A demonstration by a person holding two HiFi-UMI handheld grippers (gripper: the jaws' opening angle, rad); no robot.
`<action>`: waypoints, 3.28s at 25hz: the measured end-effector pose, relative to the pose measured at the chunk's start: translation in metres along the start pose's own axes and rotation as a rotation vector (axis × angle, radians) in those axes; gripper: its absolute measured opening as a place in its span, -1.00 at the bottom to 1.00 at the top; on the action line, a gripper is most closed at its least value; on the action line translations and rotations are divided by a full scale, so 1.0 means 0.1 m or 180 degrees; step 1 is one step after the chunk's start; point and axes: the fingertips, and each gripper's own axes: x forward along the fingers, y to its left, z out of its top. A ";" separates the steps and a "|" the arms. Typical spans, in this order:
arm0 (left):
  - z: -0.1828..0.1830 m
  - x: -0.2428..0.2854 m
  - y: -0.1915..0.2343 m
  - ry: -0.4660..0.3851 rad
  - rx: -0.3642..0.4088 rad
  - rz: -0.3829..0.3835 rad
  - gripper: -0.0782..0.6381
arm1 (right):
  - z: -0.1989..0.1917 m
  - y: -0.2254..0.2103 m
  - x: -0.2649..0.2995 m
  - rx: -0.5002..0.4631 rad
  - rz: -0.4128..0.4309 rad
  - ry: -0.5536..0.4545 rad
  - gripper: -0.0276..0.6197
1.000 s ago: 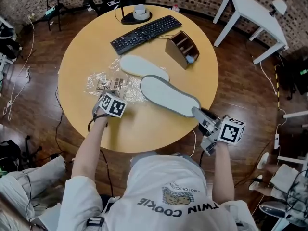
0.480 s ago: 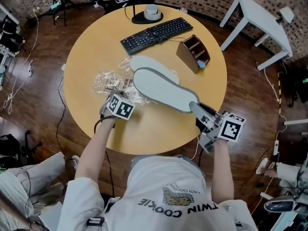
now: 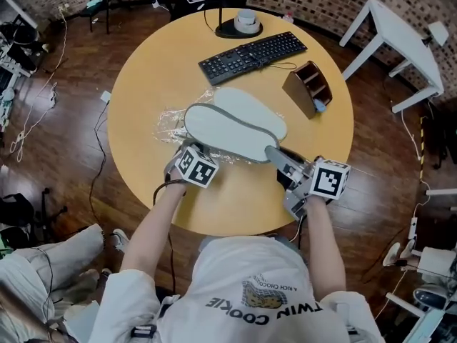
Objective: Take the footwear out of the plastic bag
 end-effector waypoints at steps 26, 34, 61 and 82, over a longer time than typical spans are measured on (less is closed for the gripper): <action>-0.05 -0.05 0.04 -0.0531 -0.0193 -0.0095 -0.76 | -0.35 -0.75 1.11 0.0805 -0.0295 0.0377 -0.73; -0.02 -0.30 0.14 -0.0857 -0.0567 -0.0056 -0.76 | -0.52 -0.98 1.04 0.0403 -0.0863 0.0535 -0.71; 0.51 -0.90 -0.31 -0.1279 -0.0952 -0.0011 -0.76 | -0.61 -0.95 0.70 -0.1753 -0.1834 0.1038 -0.37; 1.05 -1.62 -2.22 -0.1552 -0.1484 0.0555 -0.76 | -0.83 -0.09 -1.10 -0.2254 -0.0873 0.0652 -0.42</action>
